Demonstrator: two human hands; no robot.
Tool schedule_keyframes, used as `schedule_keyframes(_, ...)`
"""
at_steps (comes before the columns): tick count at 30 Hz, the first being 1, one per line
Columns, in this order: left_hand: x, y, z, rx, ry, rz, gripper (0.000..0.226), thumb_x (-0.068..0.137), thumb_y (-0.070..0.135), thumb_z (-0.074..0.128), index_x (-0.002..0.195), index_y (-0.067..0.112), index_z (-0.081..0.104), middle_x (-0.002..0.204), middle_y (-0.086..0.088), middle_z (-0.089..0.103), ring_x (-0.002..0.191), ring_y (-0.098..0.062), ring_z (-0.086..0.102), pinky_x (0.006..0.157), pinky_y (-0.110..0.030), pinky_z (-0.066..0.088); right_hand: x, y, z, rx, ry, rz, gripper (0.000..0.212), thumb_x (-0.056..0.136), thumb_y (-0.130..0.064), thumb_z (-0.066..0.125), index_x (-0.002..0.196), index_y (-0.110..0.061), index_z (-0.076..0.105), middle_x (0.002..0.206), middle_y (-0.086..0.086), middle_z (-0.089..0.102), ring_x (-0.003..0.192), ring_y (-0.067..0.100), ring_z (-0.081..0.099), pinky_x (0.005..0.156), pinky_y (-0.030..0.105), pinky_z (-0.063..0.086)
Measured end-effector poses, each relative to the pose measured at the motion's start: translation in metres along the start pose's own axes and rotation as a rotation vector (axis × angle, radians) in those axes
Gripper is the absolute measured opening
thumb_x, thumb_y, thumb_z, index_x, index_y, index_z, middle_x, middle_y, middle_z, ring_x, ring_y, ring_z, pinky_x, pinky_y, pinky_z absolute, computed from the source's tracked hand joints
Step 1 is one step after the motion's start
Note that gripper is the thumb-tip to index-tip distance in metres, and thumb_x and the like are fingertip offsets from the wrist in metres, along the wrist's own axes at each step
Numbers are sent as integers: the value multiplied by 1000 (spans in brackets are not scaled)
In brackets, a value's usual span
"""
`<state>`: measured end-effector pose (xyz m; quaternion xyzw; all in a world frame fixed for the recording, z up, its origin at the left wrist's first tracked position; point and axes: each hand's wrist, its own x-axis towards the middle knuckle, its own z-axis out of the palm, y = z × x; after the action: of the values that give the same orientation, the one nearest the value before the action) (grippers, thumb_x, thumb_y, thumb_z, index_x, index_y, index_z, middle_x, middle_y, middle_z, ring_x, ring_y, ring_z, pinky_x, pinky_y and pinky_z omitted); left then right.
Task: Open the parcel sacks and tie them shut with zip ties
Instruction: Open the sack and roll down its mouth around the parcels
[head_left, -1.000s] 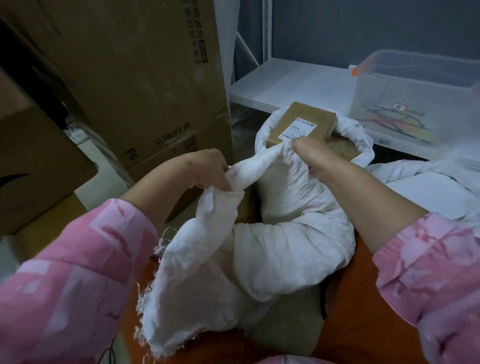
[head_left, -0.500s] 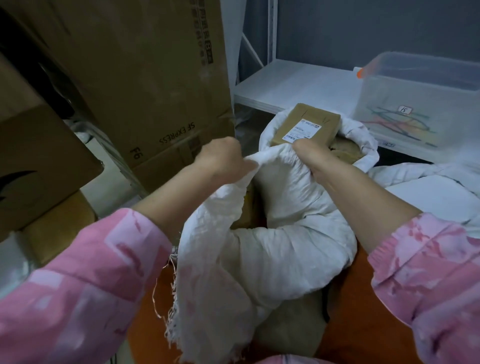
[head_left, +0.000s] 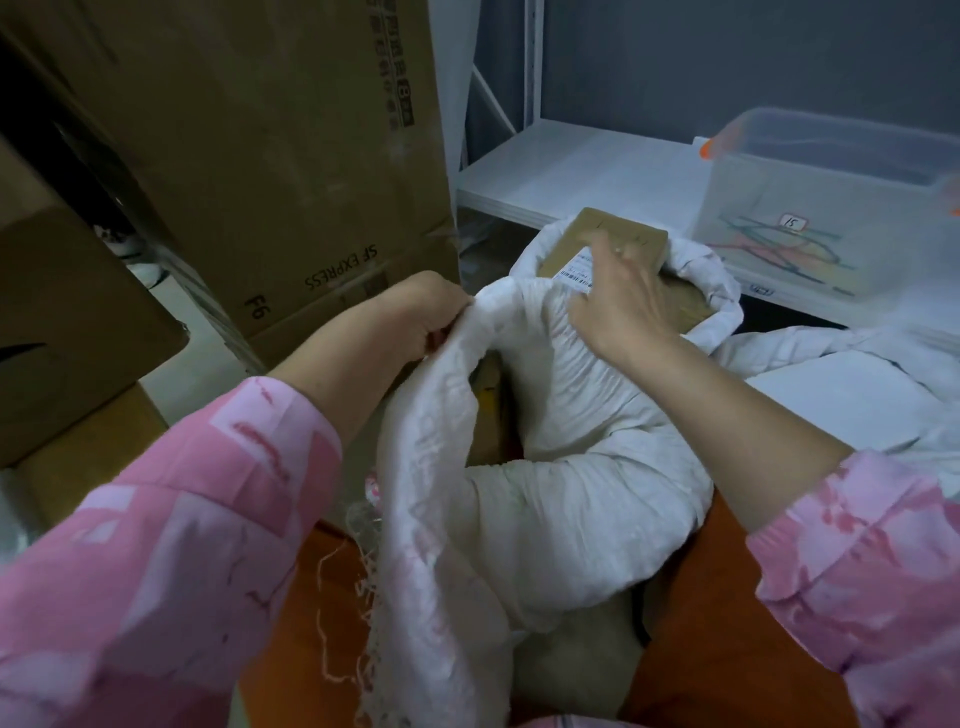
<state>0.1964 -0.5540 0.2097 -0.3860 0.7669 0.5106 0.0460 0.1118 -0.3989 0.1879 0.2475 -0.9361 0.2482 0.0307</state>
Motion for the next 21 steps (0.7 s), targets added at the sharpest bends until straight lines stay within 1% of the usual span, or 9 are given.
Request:
schedule_keyframes(1, 2, 0, -3, -26, -32, -4, 22, 95, 14, 49, 86, 1, 64, 69, -9, 56, 55, -18, 51, 51, -29, 43, -9, -9, -3, -25, 8, -124, 43, 91, -17, 50, 133, -21, 41, 122, 9, 50, 110, 30, 51, 74, 32, 36)
schedule_keyframes(3, 2, 1, -8, -54, -138, -10, 23, 95, 12, 48, 79, 2, 61, 61, -7, 58, 49, -16, 54, 47, -25, 44, -17, -23, 0, -4, -42, -277, 40, 95, -20, 49, 134, -23, 44, 122, 8, 51, 109, 27, 52, 77, 32, 39)
schedule_keyframes(6, 2, 0, -15, -65, -233, -27, 28, 96, 13, 47, 71, 6, 56, 45, -1, 53, 33, -10, 48, 37, -17, 40, -16, -27, 13, 28, -103, -282, 28, 98, -22, 46, 125, -18, 53, 113, 7, 52, 103, 24, 52, 75, 30, 37)
schedule_keyframes(9, 4, -6, -22, -82, -219, -30, 26, 96, 21, 51, 75, 7, 58, 53, -2, 53, 37, -9, 48, 39, -18, 39, -9, -31, 16, 99, -191, -261, 19, 100, -22, 40, 101, -16, 58, 98, 2, 45, 89, 20, 46, 71, 30, 33)
schedule_keyframes(11, 0, -4, -24, 71, -160, 24, 35, 89, 42, 60, 79, 8, 63, 65, -3, 55, 51, -12, 52, 47, -21, 41, -4, -33, 17, 111, -292, -204, 20, 99, -20, 37, 85, -18, 51, 97, 3, 44, 87, 20, 45, 71, 31, 34)
schedule_keyframes(13, -4, 2, -25, 410, -60, 149, 50, 76, 57, 67, 81, 7, 66, 71, -5, 59, 63, -18, 54, 56, -26, 42, 3, -32, 18, 102, -342, -147, 24, 98, -19, 35, 78, -18, 48, 97, 5, 42, 89, 23, 44, 76, 34, 38)
schedule_keyframes(16, -11, 6, -23, 752, 53, 339, 38, 74, 43, 75, 88, 8, 72, 78, -4, 67, 70, -18, 63, 61, -29, 52, 11, -38, 20, 52, -384, -110, 22, 98, -18, 32, 88, -13, 51, 100, 5, 39, 93, 24, 42, 84, 36, 39)
schedule_keyframes(19, -9, -1, -29, 840, 41, 370, 27, 78, 18, 75, 104, 15, 72, 95, -1, 71, 80, -15, 65, 66, -26, 54, 20, -47, 22, 55, -466, -30, 20, 96, -12, 34, 98, -11, 54, 97, 7, 40, 93, 25, 43, 80, 34, 37)
schedule_keyframes(21, -2, -9, -37, 804, 16, 362, 25, 81, 10, 70, 105, 18, 73, 97, 1, 71, 79, -11, 64, 66, -23, 51, 29, -48, 27, 45, -531, 28, 16, 94, -8, 36, 86, -7, 51, 83, 8, 45, 92, 28, 45, 78, 33, 37)
